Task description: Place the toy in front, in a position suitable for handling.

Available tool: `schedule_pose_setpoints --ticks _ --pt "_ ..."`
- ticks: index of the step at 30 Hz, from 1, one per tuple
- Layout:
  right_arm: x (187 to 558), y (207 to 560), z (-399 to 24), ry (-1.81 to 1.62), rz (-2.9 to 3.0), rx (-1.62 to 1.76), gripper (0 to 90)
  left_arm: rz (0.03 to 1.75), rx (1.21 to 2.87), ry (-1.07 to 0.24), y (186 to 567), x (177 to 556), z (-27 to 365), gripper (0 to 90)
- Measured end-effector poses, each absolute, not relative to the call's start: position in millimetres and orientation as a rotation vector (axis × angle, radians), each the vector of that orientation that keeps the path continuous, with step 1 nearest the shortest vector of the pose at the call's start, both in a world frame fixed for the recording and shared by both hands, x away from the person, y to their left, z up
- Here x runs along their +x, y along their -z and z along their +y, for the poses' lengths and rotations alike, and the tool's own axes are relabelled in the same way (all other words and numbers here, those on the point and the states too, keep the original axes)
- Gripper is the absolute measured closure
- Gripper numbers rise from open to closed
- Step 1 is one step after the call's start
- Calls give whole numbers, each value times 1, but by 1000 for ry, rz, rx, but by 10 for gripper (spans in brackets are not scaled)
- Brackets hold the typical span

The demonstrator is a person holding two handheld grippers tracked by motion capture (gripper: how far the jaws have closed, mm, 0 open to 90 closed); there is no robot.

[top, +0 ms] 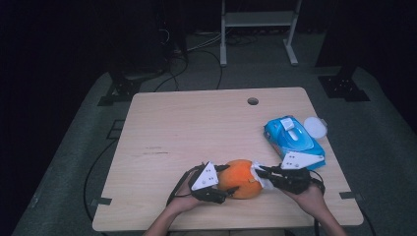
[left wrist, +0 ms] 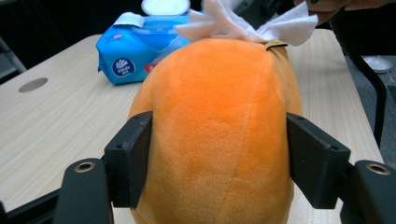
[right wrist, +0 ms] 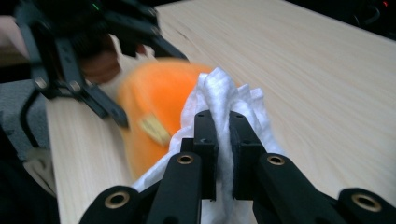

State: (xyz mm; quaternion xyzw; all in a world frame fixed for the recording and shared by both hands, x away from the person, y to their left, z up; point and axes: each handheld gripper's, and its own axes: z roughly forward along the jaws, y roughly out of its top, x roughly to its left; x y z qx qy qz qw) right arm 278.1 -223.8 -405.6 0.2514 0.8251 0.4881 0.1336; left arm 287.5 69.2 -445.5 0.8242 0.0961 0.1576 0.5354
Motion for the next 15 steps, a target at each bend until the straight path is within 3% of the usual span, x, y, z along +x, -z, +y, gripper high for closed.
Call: schedule_pose_setpoints --ticks 6,11,13,15 --pt "271 404 -219 -1389 2380 717 827 271 1975 -371 446 290 67 249" --pt "261 401 -194 -1345 2382 603 827 351 1988 -303 446 293 66 121" --pt "262 400 -195 -1340 2386 601 827 361 1973 -279 445 295 69 132" --pt "266 401 -202 -1349 2385 625 827 360 1953 -278 444 294 71 228"
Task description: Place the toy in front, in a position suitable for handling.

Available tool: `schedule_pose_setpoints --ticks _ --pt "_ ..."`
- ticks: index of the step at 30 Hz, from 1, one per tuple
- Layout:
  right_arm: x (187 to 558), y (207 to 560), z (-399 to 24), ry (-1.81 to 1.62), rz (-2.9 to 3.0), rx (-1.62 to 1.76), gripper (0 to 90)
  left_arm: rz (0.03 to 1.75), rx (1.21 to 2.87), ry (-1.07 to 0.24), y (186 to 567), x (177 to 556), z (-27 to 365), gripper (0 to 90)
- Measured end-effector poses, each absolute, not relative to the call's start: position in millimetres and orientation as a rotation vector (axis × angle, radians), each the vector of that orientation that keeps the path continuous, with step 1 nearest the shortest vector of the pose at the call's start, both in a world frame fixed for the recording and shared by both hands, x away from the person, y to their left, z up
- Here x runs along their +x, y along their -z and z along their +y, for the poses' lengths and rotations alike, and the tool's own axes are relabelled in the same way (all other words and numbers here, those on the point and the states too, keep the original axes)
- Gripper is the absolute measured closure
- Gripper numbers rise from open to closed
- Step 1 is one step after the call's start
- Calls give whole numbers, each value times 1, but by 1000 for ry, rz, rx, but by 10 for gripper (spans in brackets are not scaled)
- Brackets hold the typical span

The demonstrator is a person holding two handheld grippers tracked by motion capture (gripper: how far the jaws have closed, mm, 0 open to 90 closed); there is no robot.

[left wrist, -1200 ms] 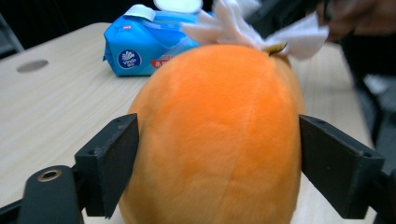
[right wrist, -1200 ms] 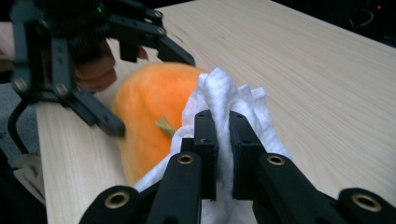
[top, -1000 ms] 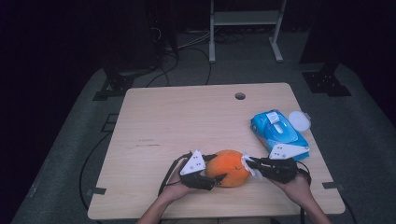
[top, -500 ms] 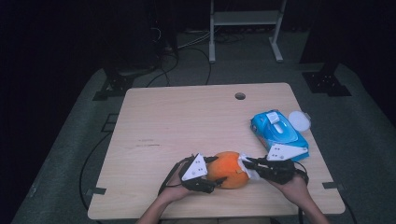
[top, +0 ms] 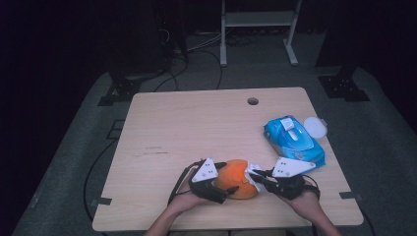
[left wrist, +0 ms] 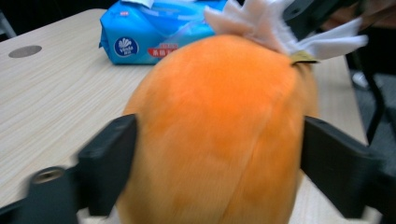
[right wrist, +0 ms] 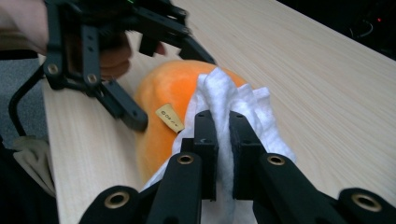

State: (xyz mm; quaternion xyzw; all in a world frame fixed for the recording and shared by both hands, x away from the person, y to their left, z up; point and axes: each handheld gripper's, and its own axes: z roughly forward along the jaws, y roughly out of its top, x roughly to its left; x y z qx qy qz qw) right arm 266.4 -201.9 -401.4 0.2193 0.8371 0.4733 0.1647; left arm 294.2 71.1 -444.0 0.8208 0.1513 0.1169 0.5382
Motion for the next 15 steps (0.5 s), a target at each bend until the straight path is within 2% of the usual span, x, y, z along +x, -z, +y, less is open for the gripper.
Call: schedule_pose_setpoints --ticks 5,15 --pt "269 405 -216 -1308 2370 657 827 382 1954 -306 444 293 70 292" --pt "261 398 -202 -1344 2388 582 826 472 1931 -276 446 298 72 289"
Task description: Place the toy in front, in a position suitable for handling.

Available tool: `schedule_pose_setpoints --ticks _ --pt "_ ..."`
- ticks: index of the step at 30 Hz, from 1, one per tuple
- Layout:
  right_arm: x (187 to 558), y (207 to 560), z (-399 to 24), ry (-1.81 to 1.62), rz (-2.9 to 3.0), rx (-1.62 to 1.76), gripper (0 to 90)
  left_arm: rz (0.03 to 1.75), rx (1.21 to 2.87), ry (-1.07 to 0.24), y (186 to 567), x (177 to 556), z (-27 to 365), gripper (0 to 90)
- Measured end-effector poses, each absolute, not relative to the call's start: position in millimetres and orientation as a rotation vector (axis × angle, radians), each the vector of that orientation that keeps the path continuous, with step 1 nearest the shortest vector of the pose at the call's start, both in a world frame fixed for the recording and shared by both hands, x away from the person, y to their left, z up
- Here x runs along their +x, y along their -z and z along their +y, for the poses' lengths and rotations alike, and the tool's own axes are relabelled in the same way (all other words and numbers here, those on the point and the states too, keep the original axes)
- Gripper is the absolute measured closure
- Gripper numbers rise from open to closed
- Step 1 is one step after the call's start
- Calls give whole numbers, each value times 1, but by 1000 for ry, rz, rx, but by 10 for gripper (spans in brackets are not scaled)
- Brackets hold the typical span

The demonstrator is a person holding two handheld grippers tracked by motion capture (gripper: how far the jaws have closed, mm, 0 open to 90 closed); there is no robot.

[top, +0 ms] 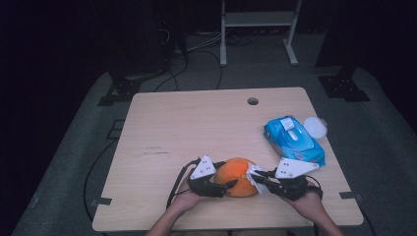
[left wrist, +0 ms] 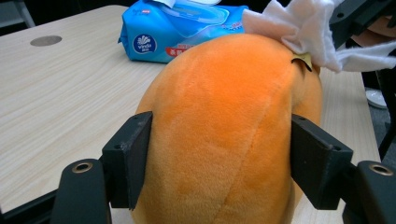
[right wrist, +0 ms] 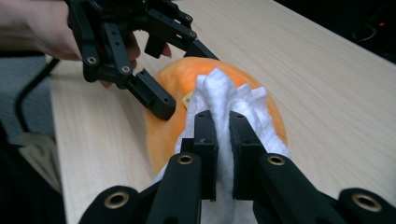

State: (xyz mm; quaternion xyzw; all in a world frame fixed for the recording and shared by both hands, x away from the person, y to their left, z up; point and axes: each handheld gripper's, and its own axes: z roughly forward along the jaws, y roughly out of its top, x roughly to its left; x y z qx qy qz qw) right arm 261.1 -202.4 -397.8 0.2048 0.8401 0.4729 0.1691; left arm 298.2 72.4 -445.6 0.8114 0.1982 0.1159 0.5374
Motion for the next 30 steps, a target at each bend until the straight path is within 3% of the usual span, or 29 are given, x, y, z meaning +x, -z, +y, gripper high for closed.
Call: schedule_pose_setpoints --ticks 7,13,20,22,25,30 --pt "273 403 -224 -1365 2385 693 827 519 1918 -261 446 300 72 281" --pt "270 396 -205 -1403 2389 627 826 366 1987 -392 440 285 57 264" --pt "273 400 -210 -1369 2394 640 826 436 1931 -238 443 298 70 141" --pt "275 400 -213 -1387 2395 667 826 444 1936 -244 444 299 70 167" --pt "275 393 -212 -1419 2378 666 826 389 1944 -328 441 292 66 302" --pt "270 381 -197 -1445 2374 591 826 274 1981 -408 430 275 51 320"
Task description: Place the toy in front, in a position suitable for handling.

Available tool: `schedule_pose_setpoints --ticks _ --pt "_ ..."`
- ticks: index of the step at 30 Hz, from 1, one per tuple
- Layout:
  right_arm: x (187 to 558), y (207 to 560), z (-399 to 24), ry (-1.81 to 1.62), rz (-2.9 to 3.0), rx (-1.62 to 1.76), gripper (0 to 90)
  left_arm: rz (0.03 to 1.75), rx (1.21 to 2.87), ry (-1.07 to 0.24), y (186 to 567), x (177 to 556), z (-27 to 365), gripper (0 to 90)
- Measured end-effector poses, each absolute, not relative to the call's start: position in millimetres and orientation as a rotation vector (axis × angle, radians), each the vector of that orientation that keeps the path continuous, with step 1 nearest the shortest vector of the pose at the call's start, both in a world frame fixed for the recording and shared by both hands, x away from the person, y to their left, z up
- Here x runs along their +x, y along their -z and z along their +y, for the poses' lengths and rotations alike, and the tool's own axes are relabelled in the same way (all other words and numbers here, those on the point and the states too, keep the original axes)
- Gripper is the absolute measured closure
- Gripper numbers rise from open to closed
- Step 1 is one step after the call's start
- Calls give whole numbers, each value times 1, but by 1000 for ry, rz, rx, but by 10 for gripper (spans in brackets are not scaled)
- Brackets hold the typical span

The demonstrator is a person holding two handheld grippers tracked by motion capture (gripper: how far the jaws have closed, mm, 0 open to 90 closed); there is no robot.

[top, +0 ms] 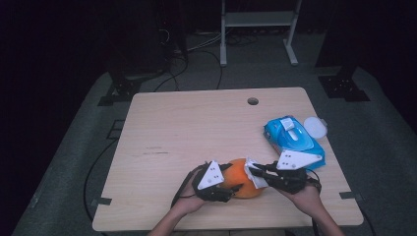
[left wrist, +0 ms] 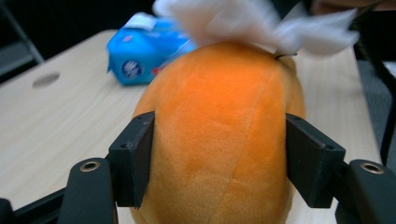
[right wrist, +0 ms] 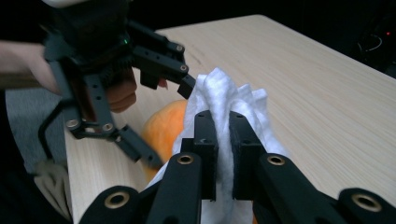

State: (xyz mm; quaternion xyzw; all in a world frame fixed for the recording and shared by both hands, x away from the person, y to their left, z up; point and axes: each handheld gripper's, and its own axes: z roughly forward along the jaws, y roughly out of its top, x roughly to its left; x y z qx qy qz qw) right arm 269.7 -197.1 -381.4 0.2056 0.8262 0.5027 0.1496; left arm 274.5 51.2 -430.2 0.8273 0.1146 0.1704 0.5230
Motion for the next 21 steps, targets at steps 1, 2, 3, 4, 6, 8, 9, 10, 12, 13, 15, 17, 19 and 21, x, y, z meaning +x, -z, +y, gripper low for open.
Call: schedule_pose_setpoints --ticks 1,2,3,4,6,8,9,10,12,13,15,17,19,21 --pt "269 384 -194 -1408 2384 573 826 275 1991 -398 430 274 51 306" --pt "269 386 -192 -1387 2390 562 827 275 1987 -383 431 275 52 284" --pt "269 389 -193 -1382 2395 567 827 280 1975 -360 433 277 54 253" --pt "269 390 -195 -1383 2399 568 827 300 1963 -333 435 280 56 211" --pt "271 392 -200 -1362 2393 582 827 364 1957 -289 436 286 57 137" --pt "273 393 -206 -1360 2380 612 826 411 1984 -232 440 291 57 107" --pt "275 393 -209 -1359 2373 622 827 410 1984 -223 443 292 58 136" --pt "277 393 -211 -1355 2372 637 827 402 1971 -238 444 291 60 199" --pt "277 392 -213 -1364 2367 647 827 396 1971 -262 442 289 59 271" --pt "275 391 -210 -1359 2361 640 827 394 1973 -279 441 288 59 298" --pt "270 387 -205 -1358 2358 616 827 391 1968 -302 438 285 56 319" --pt "265 383 -196 -1402 2366 573 826 379 1963 -334 433 280 52 332" --pt "260 380 -185 -1441 2385 519 827 355 1969 -363 430 274 46 334" --pt "255 380 -174 -1403 2403 475 826 333 1991 -394 429 270 44 334"
